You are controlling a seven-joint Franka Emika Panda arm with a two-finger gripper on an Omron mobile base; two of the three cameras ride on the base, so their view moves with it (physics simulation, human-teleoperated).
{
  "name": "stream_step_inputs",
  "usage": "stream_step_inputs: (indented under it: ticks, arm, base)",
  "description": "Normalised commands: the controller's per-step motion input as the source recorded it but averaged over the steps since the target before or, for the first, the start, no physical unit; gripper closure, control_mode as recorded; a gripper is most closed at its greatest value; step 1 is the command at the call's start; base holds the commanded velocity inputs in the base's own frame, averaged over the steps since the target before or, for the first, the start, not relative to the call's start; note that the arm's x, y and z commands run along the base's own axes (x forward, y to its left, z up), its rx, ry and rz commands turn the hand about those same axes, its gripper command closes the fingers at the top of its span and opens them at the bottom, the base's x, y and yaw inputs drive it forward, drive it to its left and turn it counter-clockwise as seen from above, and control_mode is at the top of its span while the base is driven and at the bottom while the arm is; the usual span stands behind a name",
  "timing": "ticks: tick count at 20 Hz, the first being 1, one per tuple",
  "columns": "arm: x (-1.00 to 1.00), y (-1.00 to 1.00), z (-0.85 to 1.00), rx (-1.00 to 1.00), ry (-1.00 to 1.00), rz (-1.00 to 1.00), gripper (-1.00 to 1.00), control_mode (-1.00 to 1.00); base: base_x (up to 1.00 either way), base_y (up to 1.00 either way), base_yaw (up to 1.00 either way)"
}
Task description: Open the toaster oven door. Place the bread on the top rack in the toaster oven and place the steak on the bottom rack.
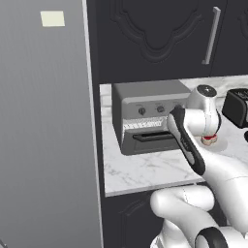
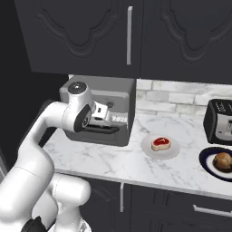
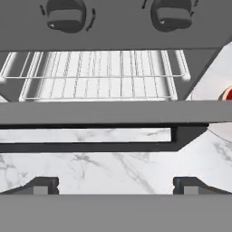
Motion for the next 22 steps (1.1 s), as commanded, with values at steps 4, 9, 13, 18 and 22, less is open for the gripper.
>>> stream_step_inputs:
  ticks: [4, 9, 13, 18, 22]
  arm:
    - [0.56, 0.01, 0.00, 0.00, 0.00, 0.00, -1.00, -1.00]
    - [0.44, 0.00, 0.00, 0.00, 0.00, 0.00, -1.00, -1.00]
    - [0.38, 0.00, -0.13, 0.00, -0.03, 0.00, -1.00, -1.00]
    - [0.16, 0.00, -0.43, 0.00, -0.01, 0.00, -1.00, -1.00]
    - [0.27, 0.07, -0.46, 0.00, -0.03, 0.00, -1.00, -1.00]
  base:
    - [0.00, 0.00, 0.00]
    - [0.00, 0.00, 0.00]
    - [0.00, 0.00, 0.00]
    - [0.00, 0.00, 0.00]
    - [0.00, 0.00, 0.00]
